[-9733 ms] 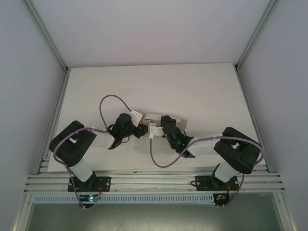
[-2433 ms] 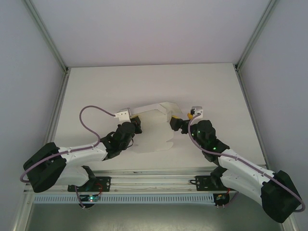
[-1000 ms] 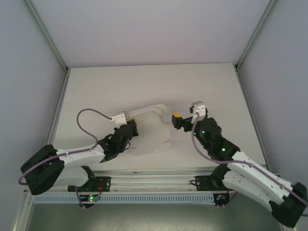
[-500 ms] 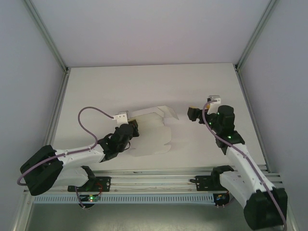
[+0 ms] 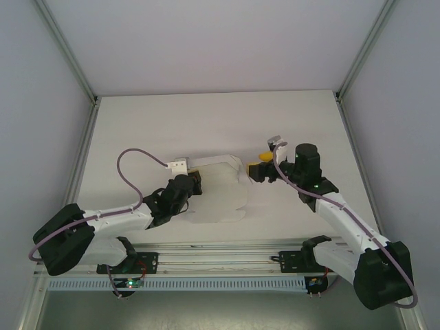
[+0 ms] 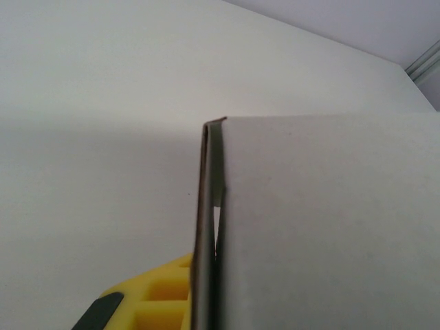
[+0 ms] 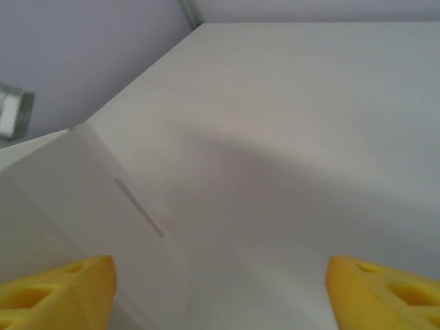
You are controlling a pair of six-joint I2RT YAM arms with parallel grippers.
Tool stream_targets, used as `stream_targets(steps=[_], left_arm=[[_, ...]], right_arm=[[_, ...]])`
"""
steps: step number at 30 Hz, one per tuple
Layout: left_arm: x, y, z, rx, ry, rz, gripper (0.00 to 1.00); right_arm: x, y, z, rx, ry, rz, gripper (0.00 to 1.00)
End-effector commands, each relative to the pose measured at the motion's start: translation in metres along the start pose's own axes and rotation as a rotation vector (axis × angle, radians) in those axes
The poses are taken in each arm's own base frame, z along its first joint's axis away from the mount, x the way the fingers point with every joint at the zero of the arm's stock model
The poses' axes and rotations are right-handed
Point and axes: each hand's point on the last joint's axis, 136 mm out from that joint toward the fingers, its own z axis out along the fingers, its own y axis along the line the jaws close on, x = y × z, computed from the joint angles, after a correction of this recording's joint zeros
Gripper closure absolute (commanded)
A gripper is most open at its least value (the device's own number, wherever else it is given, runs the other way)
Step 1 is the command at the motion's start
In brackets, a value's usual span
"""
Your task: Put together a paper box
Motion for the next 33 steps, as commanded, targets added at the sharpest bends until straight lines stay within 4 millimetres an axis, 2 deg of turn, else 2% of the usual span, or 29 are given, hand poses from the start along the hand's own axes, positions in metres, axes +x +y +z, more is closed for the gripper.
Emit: stream_targets(steps=[1,5,9,19,23,27,30,33], left_arm=[[-0.009,-0.006,0.002,0.004,-0.015,0.002,1.0],[-0.008,-0.007,0.002,0.008,-0.01,0.002,1.0],[-0.008,-0.009,0.003,0.015,-0.007,0.001,1.0],[-0.005,-0.02,0.006,0.06,0.021,0.02,1.0],[-0.004,-0.024,0.007,0.076,0.034,0.028,1.0],[-0.004,-0.024,0.009,0.067,0.04,0.023,1.0],[-0.004,-0.023,0.009,0.059,0.04,0.019,1.0],[-0.004,-0.025,0.009,0.069,0.041,0.017,1.0]], right_arm=[[0.0,0.023,0.004,-0.097,0.031,-0.1,0.25],[0.008,0.044,0.008,-0.168,0.056,-0.173,0.27],[0.013,0.054,0.013,-0.197,0.076,-0.214,0.27],[0.011,0.05,0.034,-0.127,0.096,-0.255,0.27],[0.006,0.042,0.042,-0.013,0.09,-0.283,0.28],[-0.001,0.037,0.044,0.121,0.037,-0.337,0.25],[-0.002,0.044,0.043,0.115,0.005,-0.338,0.26],[-0.004,0.045,0.041,0.129,-0.003,-0.338,0.34]])
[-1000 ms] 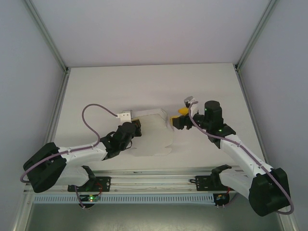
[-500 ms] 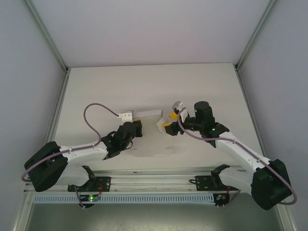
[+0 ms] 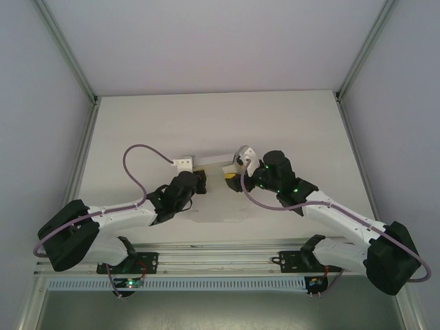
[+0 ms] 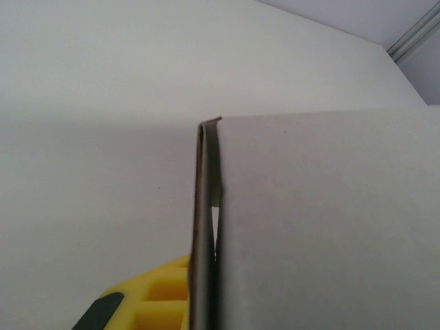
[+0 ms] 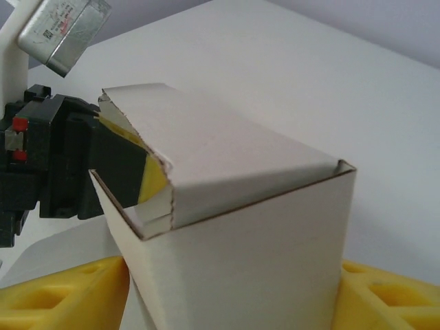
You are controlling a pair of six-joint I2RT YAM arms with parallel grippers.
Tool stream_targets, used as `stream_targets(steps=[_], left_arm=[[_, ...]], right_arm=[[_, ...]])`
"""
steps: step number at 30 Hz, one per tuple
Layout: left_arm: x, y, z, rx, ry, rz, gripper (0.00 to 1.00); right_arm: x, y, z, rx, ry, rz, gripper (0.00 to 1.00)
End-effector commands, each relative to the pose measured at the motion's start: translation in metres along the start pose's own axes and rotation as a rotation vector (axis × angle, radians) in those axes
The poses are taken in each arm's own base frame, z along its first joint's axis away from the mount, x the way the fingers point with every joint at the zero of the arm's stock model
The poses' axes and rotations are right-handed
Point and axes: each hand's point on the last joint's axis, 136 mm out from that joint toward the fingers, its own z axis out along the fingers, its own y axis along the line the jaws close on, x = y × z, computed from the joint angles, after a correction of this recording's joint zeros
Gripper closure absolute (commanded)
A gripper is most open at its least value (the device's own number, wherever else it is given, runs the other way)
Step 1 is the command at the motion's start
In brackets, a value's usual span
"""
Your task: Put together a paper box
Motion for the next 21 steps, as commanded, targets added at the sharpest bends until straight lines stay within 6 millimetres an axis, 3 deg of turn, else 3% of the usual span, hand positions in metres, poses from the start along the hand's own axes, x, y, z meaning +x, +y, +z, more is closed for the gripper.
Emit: stream_targets(steps=[1,11,15,19,21], left_arm=[[-0.008,-0.007,0.001,0.018,-0.01,-0.005,1.0],[-0.009,-0.015,0.005,0.028,0.011,-0.016,1.0],[-0.007,-0.017,0.008,0.015,0.039,-0.026,1.0],[-0.005,-0.018,0.009,0.002,0.054,-0.045,1.0],[-0.005,-0.015,0.008,-0.018,0.054,-0.055,1.0]], right_arm=[[-0.013,-0.012,-0.006,0.101,-0.06,-0.01,0.38],[-0.005,-0.044,-0.003,0.388,-0.014,-0.001,0.67],[-0.001,-0.067,-0.007,0.614,0.019,-0.03,0.8],[0.003,-0.091,-0.012,0.79,0.056,-0.041,1.0],[0.006,-0.107,-0.016,0.885,0.079,-0.053,1.0]])
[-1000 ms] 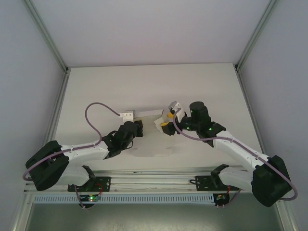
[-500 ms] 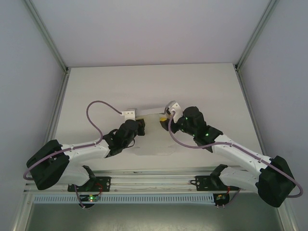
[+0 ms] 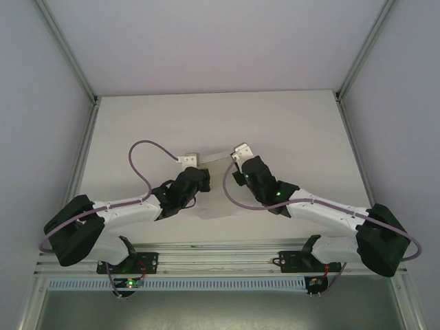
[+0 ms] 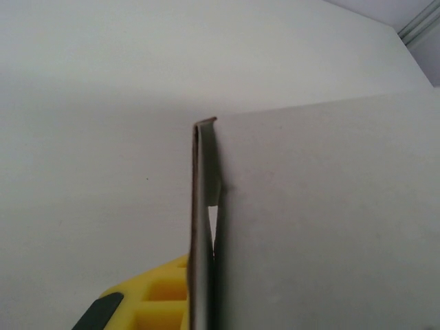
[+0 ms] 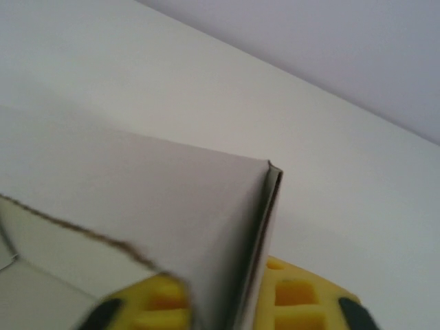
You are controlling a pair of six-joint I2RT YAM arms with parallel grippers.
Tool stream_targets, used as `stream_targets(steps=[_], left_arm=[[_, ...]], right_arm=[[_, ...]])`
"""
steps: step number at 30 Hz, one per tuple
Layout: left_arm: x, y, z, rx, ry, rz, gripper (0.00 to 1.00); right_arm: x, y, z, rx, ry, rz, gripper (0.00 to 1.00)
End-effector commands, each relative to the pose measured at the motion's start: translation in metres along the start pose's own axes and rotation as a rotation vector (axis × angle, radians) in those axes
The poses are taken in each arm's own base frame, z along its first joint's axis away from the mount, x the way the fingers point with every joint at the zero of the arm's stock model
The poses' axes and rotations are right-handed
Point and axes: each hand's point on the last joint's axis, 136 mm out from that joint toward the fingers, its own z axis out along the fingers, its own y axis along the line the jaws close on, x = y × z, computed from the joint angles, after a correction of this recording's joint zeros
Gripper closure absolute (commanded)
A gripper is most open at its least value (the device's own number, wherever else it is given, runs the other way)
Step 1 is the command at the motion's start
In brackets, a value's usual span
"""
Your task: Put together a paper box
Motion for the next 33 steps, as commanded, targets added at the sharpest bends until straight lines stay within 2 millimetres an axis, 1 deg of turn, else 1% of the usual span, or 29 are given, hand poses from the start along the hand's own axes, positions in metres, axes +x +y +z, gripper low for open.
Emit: stream_targets(steps=[1,4,5,9,12,14,17,19,21,22,24,25,26,28,30,31,32,33], left_arm=[[-0.009,-0.003,-0.004,-0.024,-0.009,-0.044,1.0],[-0.011,0.013,-0.011,-0.116,-0.007,-0.076,1.0],[-0.011,0.017,-0.013,-0.139,-0.007,-0.085,1.0],[-0.012,0.034,-0.022,-0.217,-0.021,-0.128,1.0],[-0.012,0.043,-0.028,-0.265,-0.025,-0.144,1.0],[-0.012,0.052,-0.033,-0.308,-0.034,-0.159,1.0],[-0.012,0.066,-0.041,-0.367,-0.052,-0.171,1.0],[-0.013,0.07,-0.046,-0.383,-0.059,-0.179,1.0],[-0.013,0.069,-0.048,-0.372,-0.058,-0.179,1.0],[-0.014,0.067,-0.048,-0.36,-0.059,-0.181,1.0],[-0.015,0.062,-0.047,-0.325,-0.06,-0.179,1.0],[-0.014,0.06,-0.046,-0.315,-0.057,-0.177,1.0],[-0.014,0.058,-0.045,-0.304,-0.053,-0.17,1.0],[-0.015,0.053,-0.044,-0.282,-0.047,-0.166,1.0],[-0.015,0.049,-0.042,-0.262,-0.045,-0.166,1.0],[-0.016,0.048,-0.041,-0.259,-0.048,-0.165,1.0],[-0.016,0.048,-0.041,-0.26,-0.05,-0.165,1.0],[-0.016,0.048,-0.04,-0.263,-0.053,-0.168,1.0]], right_arm=[[0.004,-0.062,0.005,0.353,0.038,-0.021,1.0],[0.01,-0.094,0.005,0.564,0.101,-0.092,1.0],[0.012,-0.1,0.003,0.616,0.124,-0.112,1.0],[0.015,-0.118,-0.004,0.78,0.168,-0.165,1.0],[0.011,-0.127,-0.013,0.923,0.2,-0.237,1.0],[0.01,-0.132,-0.015,0.963,0.211,-0.252,1.0],[0.012,-0.137,-0.017,0.941,0.183,-0.185,1.0],[0.013,-0.143,-0.021,0.967,0.186,-0.177,1.0],[0.015,-0.148,-0.02,0.983,0.204,-0.193,1.0],[0.016,-0.147,-0.017,0.966,0.202,-0.187,1.0],[0.021,-0.135,-0.003,0.816,0.187,-0.138,1.0],[0.024,-0.13,0.002,0.741,0.176,-0.08,1.0],[0.025,-0.123,0.007,0.649,0.164,-0.013,0.98],[0.022,-0.103,0.017,0.436,0.126,0.054,0.91],[0.014,-0.083,0.018,0.272,0.057,0.099,0.85],[0.01,-0.071,0.016,0.191,0.028,0.094,0.82],[0.005,-0.06,0.013,0.109,-0.001,0.087,0.77],[0.001,-0.05,0.01,0.037,-0.021,0.077,0.74]])
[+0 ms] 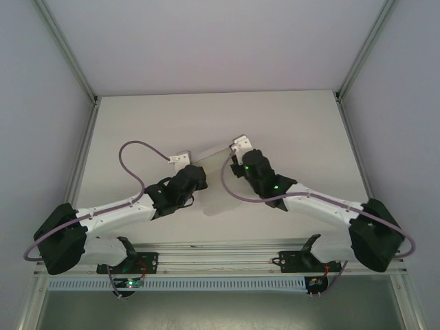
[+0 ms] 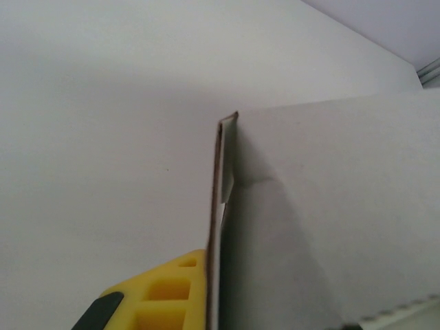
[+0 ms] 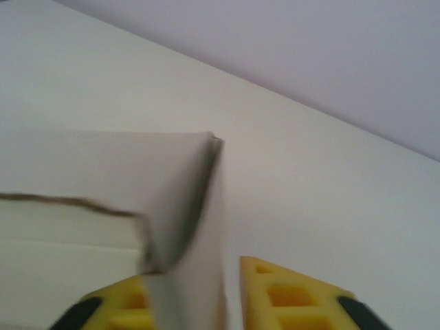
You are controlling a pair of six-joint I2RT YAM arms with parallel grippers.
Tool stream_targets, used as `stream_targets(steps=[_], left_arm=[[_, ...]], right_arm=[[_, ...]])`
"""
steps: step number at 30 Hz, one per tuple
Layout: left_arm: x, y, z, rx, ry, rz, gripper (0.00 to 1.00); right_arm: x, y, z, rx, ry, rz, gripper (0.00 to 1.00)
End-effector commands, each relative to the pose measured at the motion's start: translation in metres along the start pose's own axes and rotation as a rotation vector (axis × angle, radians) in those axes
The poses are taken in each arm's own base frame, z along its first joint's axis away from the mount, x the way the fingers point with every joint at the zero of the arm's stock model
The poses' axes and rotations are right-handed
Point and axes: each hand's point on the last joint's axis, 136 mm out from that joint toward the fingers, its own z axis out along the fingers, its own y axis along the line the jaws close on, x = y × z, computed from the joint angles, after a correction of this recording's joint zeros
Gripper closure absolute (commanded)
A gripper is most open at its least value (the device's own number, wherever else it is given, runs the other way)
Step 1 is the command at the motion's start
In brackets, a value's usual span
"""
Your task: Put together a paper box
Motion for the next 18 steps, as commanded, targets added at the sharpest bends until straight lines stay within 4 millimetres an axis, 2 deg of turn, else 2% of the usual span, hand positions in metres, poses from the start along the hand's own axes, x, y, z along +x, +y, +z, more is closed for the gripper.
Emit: stream_targets(steps=[1,3,6,11,14,18], left_arm=[[-0.009,0.042,-0.008,-0.161,-0.072,-0.011,1.0],[-0.01,0.039,-0.007,-0.158,-0.071,-0.01,1.0],[-0.01,0.039,-0.006,-0.161,-0.069,-0.006,1.0],[-0.01,0.042,-0.007,-0.172,-0.073,-0.004,1.0],[-0.01,0.043,-0.007,-0.172,-0.073,0.0,1.0],[-0.01,0.037,-0.006,-0.149,-0.068,0.012,1.0]], right_arm=[[0.017,-0.032,-0.006,0.032,0.029,0.015,0.7],[0.015,-0.012,-0.014,-0.092,0.016,0.009,0.61],[0.012,0.006,-0.026,-0.21,-0.007,0.006,0.54],[0.007,0.011,-0.045,-0.265,-0.059,0.001,0.41],[0.006,0.011,-0.051,-0.274,-0.074,-0.001,0.41],[0.005,0.009,-0.048,-0.258,-0.06,-0.01,0.44]])
